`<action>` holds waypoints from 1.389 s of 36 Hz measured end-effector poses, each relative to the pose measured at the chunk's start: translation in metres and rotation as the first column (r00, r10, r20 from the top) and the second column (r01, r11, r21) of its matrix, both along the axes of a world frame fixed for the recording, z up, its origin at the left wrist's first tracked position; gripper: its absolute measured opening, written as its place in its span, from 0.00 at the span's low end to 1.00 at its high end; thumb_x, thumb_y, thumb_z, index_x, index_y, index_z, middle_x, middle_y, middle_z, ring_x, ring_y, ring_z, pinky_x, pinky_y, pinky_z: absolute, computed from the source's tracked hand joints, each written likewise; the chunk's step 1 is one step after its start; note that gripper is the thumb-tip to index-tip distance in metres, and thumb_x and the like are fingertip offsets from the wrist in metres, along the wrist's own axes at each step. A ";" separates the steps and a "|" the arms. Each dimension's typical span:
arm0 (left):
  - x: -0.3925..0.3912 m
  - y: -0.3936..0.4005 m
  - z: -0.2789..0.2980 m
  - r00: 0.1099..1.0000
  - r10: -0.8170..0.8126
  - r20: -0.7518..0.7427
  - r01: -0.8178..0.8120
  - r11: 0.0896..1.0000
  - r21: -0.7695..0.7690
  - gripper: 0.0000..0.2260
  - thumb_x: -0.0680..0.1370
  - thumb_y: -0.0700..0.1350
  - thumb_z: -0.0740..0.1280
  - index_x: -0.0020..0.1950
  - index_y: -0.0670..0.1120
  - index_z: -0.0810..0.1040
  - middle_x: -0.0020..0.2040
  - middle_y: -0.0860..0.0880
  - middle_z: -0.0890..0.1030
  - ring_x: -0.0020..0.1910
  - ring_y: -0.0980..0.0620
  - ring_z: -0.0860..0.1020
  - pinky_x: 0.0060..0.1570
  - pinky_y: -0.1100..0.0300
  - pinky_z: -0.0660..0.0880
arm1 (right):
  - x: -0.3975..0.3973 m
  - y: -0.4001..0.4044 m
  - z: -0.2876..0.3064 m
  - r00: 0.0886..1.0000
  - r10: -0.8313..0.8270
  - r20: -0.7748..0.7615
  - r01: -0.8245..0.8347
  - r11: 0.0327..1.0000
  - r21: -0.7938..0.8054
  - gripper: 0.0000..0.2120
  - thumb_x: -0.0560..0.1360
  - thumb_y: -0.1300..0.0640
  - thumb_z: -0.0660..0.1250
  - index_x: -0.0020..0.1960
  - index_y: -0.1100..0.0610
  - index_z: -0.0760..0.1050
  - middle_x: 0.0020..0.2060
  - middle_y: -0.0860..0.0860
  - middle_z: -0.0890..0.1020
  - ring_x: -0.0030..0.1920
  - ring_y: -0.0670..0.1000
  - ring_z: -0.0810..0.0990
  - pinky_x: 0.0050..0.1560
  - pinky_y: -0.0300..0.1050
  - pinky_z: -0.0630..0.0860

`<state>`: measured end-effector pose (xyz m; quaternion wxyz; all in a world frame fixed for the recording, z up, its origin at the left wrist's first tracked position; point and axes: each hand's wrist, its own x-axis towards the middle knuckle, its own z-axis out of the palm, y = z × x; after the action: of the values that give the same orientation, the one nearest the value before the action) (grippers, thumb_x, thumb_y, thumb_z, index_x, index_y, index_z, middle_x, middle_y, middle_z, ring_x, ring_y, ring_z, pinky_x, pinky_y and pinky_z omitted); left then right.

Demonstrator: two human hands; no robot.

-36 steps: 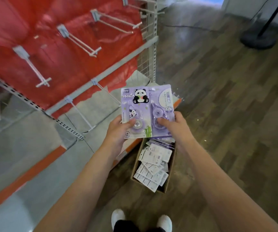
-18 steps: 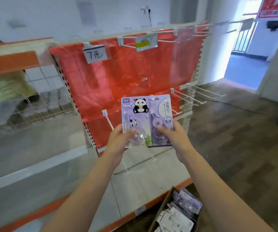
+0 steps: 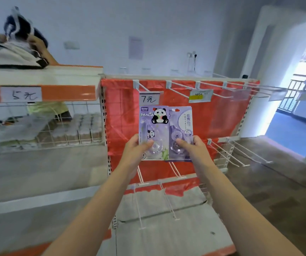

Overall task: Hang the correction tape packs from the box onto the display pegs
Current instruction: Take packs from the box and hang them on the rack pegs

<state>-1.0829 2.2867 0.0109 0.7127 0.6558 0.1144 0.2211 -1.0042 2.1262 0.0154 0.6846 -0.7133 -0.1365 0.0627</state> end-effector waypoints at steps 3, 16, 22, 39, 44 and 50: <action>0.010 0.001 0.005 1.000 0.004 -0.008 -0.004 1.000 -0.013 0.08 0.77 0.40 0.68 0.56 0.43 0.78 0.53 0.48 0.83 0.54 0.50 0.79 0.58 0.54 0.71 | 0.011 0.002 0.004 1.000 0.003 -0.007 -0.002 1.000 0.005 0.13 0.74 0.54 0.71 0.48 0.56 0.68 0.46 0.57 0.77 0.45 0.53 0.76 0.48 0.48 0.73; 0.023 -0.021 0.028 0.997 0.021 0.068 -0.018 0.999 -0.035 0.09 0.78 0.39 0.66 0.50 0.53 0.73 0.48 0.56 0.80 0.46 0.63 0.75 0.62 0.56 0.66 | 0.042 0.001 0.012 0.999 0.021 -0.027 -0.019 0.999 0.044 0.12 0.75 0.54 0.70 0.43 0.54 0.67 0.49 0.54 0.79 0.47 0.50 0.75 0.45 0.43 0.70; 0.023 -0.018 0.028 0.990 0.123 0.062 -0.119 0.991 -0.066 0.08 0.78 0.39 0.66 0.54 0.51 0.73 0.52 0.54 0.79 0.57 0.53 0.73 0.61 0.54 0.61 | 0.056 -0.004 0.022 0.999 0.020 -0.041 -0.014 0.991 0.137 0.08 0.76 0.55 0.69 0.45 0.54 0.69 0.50 0.53 0.78 0.48 0.50 0.75 0.43 0.41 0.69; 0.030 -0.003 0.037 0.981 0.191 -0.022 -0.192 0.981 -0.032 0.05 0.79 0.40 0.66 0.54 0.46 0.75 0.60 0.49 0.78 0.58 0.52 0.72 0.63 0.47 0.61 | 0.093 -0.016 0.027 0.997 0.032 -0.068 -0.021 0.988 0.152 0.07 0.76 0.57 0.69 0.50 0.54 0.71 0.53 0.55 0.80 0.53 0.53 0.80 0.53 0.47 0.77; 0.033 -0.002 0.034 0.984 0.176 -0.020 -0.175 0.984 0.019 0.04 0.78 0.40 0.67 0.52 0.47 0.75 0.54 0.50 0.80 0.50 0.56 0.75 0.56 0.51 0.64 | 0.094 -0.015 0.026 0.996 0.042 -0.084 -0.028 0.985 0.170 0.07 0.75 0.57 0.70 0.46 0.53 0.71 0.54 0.56 0.81 0.56 0.57 0.80 0.63 0.57 0.74; 0.037 -0.001 0.030 0.982 0.191 -0.001 -0.191 0.981 0.036 0.05 0.78 0.40 0.67 0.53 0.47 0.76 0.55 0.50 0.80 0.54 0.54 0.76 0.54 0.54 0.65 | 0.098 -0.019 0.021 0.995 0.008 -0.096 0.010 0.982 0.188 0.07 0.75 0.57 0.70 0.50 0.54 0.73 0.54 0.55 0.81 0.51 0.53 0.80 0.52 0.48 0.77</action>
<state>-1.0455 2.2854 0.0414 0.6762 0.6548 0.1746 0.2889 -0.9066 2.1073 0.0365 0.7548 -0.6415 -0.1085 0.0834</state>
